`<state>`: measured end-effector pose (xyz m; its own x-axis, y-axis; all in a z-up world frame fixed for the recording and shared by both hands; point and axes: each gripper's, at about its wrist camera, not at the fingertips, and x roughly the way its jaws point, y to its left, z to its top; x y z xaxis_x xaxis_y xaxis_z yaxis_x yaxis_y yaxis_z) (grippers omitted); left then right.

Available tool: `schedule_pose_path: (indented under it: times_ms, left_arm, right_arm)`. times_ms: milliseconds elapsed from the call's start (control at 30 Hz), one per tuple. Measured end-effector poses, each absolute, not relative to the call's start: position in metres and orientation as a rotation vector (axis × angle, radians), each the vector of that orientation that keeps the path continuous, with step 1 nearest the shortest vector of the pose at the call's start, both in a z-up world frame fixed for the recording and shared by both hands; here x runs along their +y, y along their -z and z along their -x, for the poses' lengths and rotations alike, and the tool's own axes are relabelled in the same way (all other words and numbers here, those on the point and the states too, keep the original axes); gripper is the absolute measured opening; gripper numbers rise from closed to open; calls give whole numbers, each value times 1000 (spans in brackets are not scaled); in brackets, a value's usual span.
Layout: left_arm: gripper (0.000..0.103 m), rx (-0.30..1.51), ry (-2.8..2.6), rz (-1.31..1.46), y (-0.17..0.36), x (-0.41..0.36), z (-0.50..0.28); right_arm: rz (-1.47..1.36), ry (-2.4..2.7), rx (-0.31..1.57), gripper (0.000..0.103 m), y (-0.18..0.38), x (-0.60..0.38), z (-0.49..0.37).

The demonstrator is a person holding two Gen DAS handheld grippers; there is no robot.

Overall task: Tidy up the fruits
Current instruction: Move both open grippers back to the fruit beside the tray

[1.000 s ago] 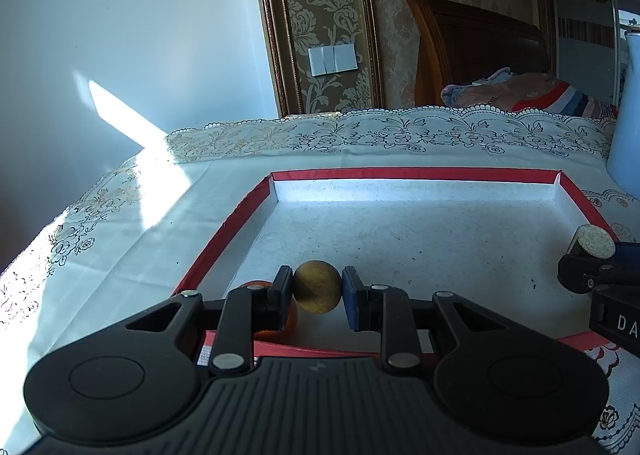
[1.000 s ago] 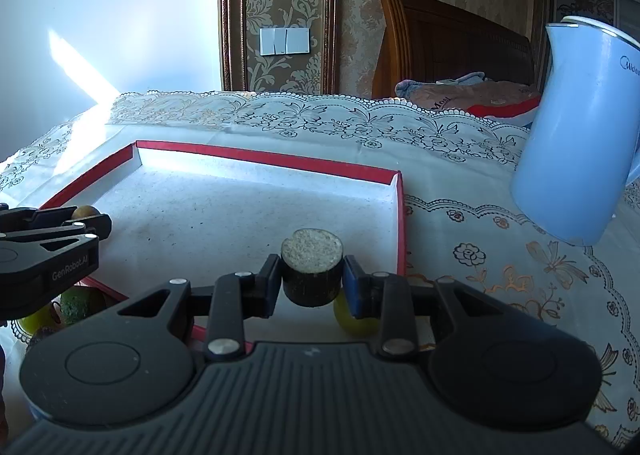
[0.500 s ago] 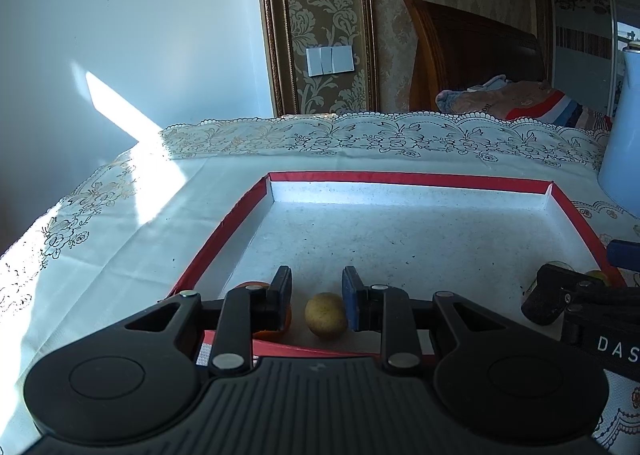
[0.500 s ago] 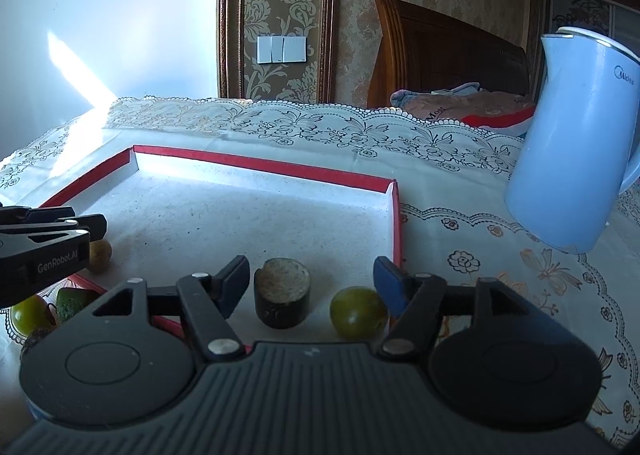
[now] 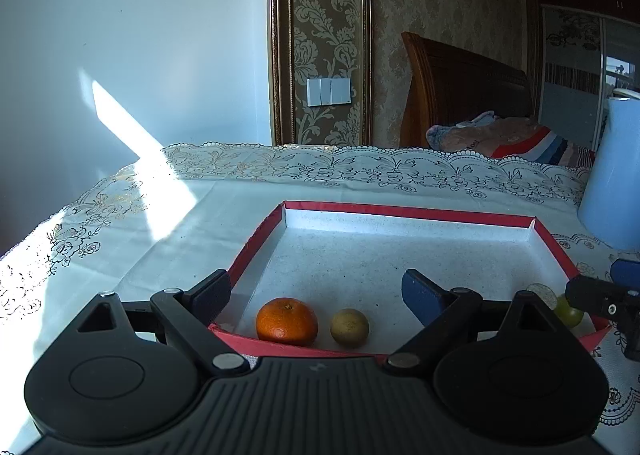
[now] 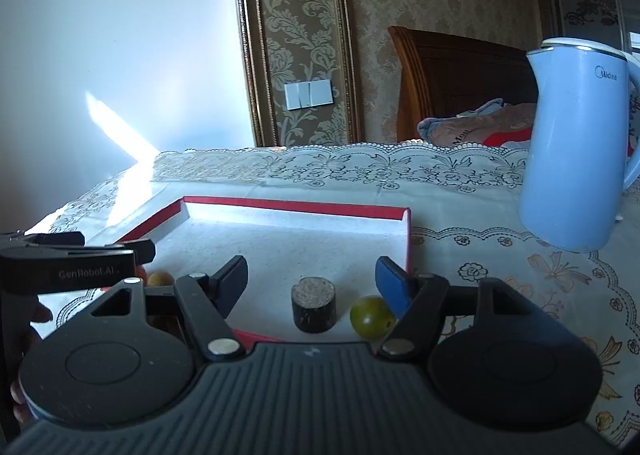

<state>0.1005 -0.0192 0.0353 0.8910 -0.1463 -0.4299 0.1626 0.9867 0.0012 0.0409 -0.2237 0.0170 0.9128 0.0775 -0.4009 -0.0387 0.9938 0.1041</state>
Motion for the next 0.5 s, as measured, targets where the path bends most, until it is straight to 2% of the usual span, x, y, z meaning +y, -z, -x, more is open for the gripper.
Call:
schedule_pose_path:
  times_ms: [300,333,400,500]
  left_arm:
    - [93,359,191,-6,-30,54,-55]
    - [93,365,187,-6,-26,60,-51]
    - [93,374,174,-6,-19,72,-45]
    - [93,386,172,-16,-10,84,-37]
  right_arm:
    - [13,-178,495,66,-1,-192,-17]
    - [17,-185,507,64,1,-189,-17]
    - [26,-188,525,53,5,-186,-17]
    - [33,-187,539,53,10,-183,-19]
